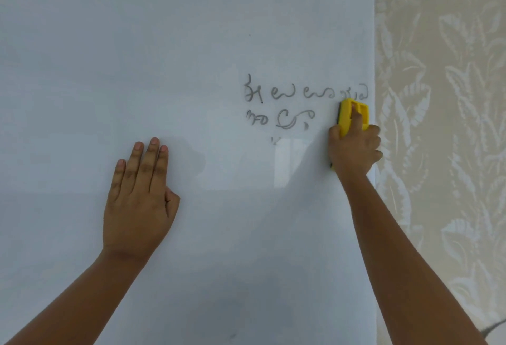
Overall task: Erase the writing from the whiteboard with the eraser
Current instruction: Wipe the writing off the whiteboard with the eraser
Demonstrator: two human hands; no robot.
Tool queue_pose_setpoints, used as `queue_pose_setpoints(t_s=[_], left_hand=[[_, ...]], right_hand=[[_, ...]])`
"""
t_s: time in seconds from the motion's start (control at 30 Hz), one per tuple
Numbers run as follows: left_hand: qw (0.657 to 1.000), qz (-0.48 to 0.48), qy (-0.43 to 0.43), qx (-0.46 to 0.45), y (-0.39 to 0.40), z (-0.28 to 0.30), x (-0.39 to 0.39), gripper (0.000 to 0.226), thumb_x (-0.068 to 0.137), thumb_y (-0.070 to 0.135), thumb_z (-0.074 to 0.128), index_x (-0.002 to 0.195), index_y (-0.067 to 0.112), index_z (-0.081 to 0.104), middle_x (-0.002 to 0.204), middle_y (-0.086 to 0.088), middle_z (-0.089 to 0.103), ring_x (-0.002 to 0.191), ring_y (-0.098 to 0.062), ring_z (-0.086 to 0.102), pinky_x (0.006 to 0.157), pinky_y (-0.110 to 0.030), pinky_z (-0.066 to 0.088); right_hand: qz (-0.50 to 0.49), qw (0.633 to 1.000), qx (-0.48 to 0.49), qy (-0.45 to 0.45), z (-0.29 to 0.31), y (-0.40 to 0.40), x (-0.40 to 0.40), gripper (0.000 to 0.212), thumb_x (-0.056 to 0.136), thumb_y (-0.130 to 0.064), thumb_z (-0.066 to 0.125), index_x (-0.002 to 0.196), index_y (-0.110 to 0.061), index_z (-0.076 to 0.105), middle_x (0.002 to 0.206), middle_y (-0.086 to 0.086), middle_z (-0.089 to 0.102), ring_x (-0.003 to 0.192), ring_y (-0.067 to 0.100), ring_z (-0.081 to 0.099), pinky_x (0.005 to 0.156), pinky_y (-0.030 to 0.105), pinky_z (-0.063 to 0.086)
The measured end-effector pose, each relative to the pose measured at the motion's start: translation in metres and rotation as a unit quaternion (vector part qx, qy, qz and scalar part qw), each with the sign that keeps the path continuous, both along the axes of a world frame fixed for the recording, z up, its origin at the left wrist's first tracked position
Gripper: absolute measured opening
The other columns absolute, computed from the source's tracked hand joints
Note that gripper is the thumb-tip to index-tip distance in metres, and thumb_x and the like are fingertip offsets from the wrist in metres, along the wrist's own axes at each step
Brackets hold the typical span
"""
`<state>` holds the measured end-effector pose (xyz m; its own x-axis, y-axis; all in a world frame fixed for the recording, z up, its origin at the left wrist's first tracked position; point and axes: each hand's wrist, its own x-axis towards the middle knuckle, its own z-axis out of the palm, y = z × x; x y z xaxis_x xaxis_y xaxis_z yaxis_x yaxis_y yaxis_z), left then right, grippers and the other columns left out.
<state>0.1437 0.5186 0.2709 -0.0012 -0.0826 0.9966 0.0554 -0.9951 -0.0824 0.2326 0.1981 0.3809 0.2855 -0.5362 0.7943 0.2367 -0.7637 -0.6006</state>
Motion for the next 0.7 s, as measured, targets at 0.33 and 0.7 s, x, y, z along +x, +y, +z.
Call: queue_pose_setpoints(t_s=[0.33,0.7], left_hand=[[1.0,0.001,0.013,-0.011,-0.001,0.001,-0.002,0.055,0.09,0.014,0.025,0.141,-0.003,0.035,0.148,-0.019,0.034,0.137,-0.033,0.03,0.115,-0.044,0.015],[1.0,0.004,0.02,-0.011,-0.001,0.002,-0.002,0.055,0.089,0.014,0.026,0.14,-0.004,0.036,0.147,-0.019,0.035,0.137,-0.033,0.031,0.114,-0.045,0.018]], right_hand=[[0.009,1.0,0.003,0.014,0.033,-0.024,0.007,0.051,0.093,-0.041,0.036,0.142,-0.027,0.025,0.129,0.024,0.037,0.115,0.042,0.039,0.095,0.055,0.029],[-0.002,1.0,-0.03,0.0,0.056,-0.021,0.01,0.053,0.092,-0.04,0.039,0.142,-0.028,0.025,0.129,0.024,0.037,0.114,0.042,0.039,0.093,0.055,0.031]])
